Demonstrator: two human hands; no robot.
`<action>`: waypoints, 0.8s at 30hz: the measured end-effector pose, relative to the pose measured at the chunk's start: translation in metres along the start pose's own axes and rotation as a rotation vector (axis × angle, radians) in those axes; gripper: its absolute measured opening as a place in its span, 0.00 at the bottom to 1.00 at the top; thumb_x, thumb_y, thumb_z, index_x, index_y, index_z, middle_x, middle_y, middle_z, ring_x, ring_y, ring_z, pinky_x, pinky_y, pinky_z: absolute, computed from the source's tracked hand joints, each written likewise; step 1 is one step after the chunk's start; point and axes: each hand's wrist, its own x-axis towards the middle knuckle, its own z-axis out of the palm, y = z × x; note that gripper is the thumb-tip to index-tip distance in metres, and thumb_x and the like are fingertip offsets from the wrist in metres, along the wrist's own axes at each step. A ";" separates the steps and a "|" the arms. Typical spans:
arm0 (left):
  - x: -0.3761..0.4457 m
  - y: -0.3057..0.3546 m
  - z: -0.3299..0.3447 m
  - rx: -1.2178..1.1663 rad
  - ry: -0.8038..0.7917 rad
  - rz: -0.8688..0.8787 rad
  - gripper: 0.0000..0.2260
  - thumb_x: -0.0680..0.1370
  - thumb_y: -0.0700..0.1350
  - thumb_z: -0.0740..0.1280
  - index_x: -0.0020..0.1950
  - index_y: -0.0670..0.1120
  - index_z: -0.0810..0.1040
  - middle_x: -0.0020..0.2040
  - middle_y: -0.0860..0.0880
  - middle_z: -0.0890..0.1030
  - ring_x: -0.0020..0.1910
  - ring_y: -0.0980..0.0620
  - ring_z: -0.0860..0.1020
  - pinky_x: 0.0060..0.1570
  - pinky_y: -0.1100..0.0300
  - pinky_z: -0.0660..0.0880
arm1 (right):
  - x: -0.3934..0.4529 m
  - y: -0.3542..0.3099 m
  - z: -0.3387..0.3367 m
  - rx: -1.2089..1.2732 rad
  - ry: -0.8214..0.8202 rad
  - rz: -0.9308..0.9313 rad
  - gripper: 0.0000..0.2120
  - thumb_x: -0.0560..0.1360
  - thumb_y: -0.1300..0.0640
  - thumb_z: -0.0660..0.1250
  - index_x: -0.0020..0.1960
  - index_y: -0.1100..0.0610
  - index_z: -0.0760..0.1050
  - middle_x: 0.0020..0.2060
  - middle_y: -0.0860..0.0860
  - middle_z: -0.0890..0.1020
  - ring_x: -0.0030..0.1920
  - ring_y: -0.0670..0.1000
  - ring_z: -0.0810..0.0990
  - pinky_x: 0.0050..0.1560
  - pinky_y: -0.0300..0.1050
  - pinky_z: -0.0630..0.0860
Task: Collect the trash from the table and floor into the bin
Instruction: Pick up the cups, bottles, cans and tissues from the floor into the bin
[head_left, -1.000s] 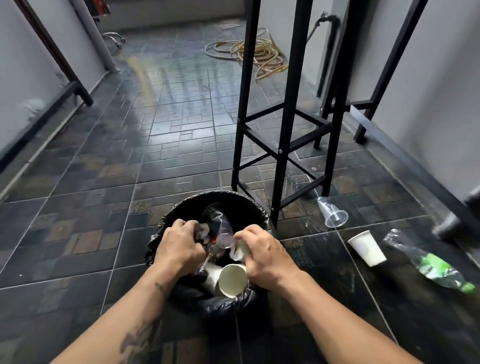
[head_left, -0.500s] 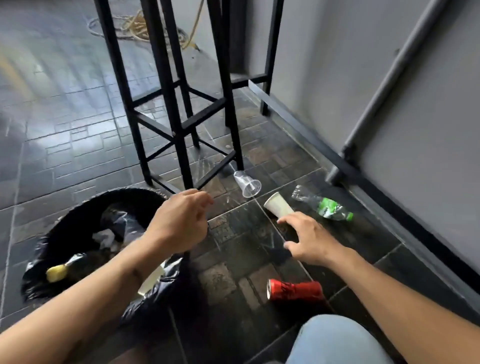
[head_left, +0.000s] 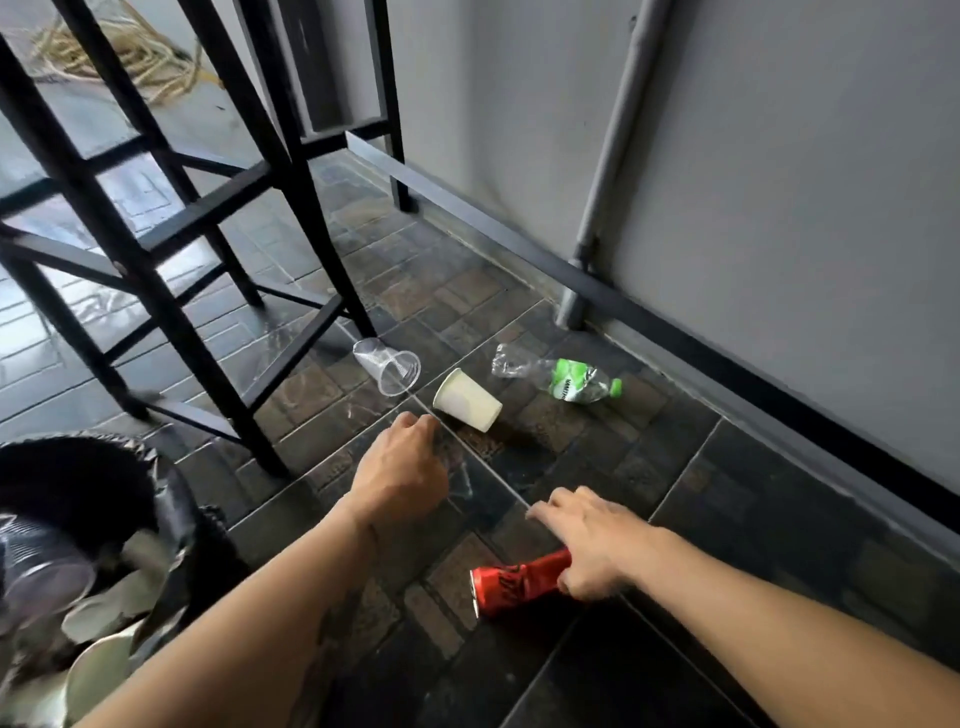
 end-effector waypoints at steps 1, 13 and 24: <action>0.009 -0.002 0.003 0.016 -0.007 0.002 0.20 0.72 0.45 0.60 0.64 0.47 0.73 0.59 0.46 0.74 0.59 0.43 0.76 0.59 0.48 0.74 | 0.003 0.000 0.001 -0.023 -0.010 -0.004 0.41 0.68 0.50 0.71 0.77 0.48 0.56 0.67 0.50 0.66 0.68 0.55 0.65 0.67 0.53 0.69; 0.072 -0.015 0.031 0.300 -0.049 0.252 0.33 0.71 0.52 0.68 0.75 0.51 0.62 0.73 0.48 0.64 0.71 0.45 0.65 0.69 0.50 0.64 | 0.022 0.004 0.046 -0.183 -0.034 -0.016 0.48 0.67 0.51 0.71 0.79 0.50 0.47 0.73 0.56 0.58 0.72 0.60 0.58 0.71 0.56 0.62; 0.129 -0.009 0.058 0.547 -0.053 0.383 0.41 0.72 0.46 0.69 0.80 0.51 0.51 0.81 0.43 0.49 0.80 0.43 0.46 0.75 0.39 0.50 | 0.021 0.014 0.059 0.225 0.163 0.168 0.22 0.72 0.52 0.67 0.62 0.44 0.63 0.56 0.46 0.69 0.58 0.52 0.70 0.60 0.50 0.70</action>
